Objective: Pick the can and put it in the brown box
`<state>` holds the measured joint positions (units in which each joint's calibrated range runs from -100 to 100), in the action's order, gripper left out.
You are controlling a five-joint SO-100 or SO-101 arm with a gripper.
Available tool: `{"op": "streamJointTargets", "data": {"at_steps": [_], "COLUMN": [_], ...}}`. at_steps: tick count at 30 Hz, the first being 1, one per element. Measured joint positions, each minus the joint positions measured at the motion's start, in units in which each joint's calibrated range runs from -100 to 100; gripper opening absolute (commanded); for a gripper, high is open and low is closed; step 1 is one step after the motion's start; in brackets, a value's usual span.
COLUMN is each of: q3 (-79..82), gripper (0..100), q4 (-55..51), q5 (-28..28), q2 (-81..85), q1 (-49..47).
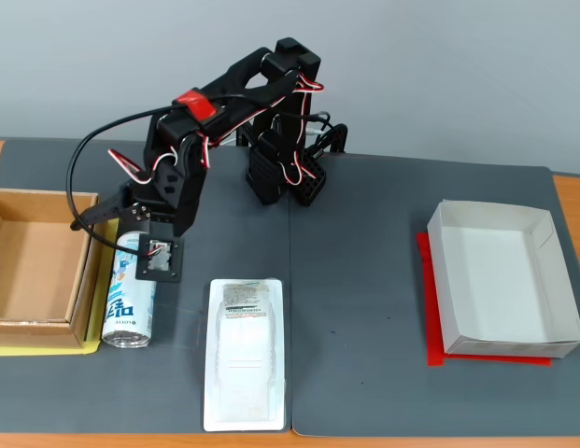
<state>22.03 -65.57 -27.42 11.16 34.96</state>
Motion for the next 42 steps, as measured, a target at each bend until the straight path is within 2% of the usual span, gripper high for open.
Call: {"op": "streamJointTargets", "data": {"at_steps": [7,15,42], "q3": [0.0,0.0,-0.1], "gripper": [53,53,53], "q4": [1.7,2.9,6.1], "q5": [0.1,4.0,4.1], "q2": [-4.2,-8.0,-19.1], "q1": [-0.9,-2.4,-4.6]}}
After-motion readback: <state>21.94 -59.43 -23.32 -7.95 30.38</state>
